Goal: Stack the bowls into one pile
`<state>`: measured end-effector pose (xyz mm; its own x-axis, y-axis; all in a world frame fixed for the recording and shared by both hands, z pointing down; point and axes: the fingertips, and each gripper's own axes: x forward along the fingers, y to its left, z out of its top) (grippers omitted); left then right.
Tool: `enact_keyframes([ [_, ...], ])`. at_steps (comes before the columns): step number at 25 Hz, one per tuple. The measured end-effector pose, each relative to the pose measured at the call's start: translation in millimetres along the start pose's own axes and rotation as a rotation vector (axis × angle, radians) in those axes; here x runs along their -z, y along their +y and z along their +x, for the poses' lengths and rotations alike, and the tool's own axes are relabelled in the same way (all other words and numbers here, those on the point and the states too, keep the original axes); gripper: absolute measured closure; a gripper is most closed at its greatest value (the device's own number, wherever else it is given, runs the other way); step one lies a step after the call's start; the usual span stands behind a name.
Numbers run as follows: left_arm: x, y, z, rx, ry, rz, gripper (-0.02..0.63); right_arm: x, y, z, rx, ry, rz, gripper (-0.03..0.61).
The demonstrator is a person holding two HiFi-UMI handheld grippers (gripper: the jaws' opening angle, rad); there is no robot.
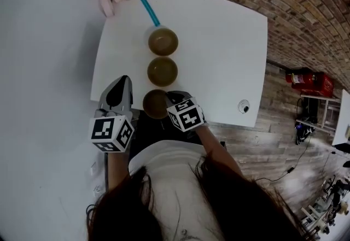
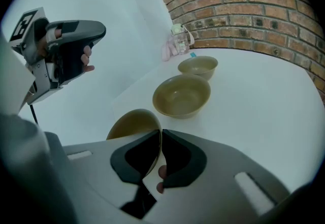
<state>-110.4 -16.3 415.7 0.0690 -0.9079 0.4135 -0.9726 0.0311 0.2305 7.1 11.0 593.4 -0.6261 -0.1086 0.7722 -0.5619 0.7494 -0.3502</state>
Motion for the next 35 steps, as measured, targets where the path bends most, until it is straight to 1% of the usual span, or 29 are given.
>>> enact_keyframes([
  [7, -10, 10, -5, 0.005, -0.021, 0.007, 0.611, -18, 14, -6, -0.020, -0.036, -0.014, 0.555],
  [12, -17, 18, -5, 0.017, -0.028, 0.017, 0.611, -36, 15, -12, -0.005, -0.076, -0.012, 0.555],
  [17, -29, 18, 0, 0.050, -0.035, 0.032, 0.611, -53, 11, -20, 0.017, -0.115, 0.014, 0.555],
  [28, -44, 25, 12, 0.118, -0.033, 0.060, 0.611, -78, -9, -32, 0.096, -0.199, 0.116, 0.555],
  [35, -43, 36, 24, 0.161, -0.008, 0.071, 0.611, -85, -26, -39, 0.164, -0.247, 0.193, 0.555],
])
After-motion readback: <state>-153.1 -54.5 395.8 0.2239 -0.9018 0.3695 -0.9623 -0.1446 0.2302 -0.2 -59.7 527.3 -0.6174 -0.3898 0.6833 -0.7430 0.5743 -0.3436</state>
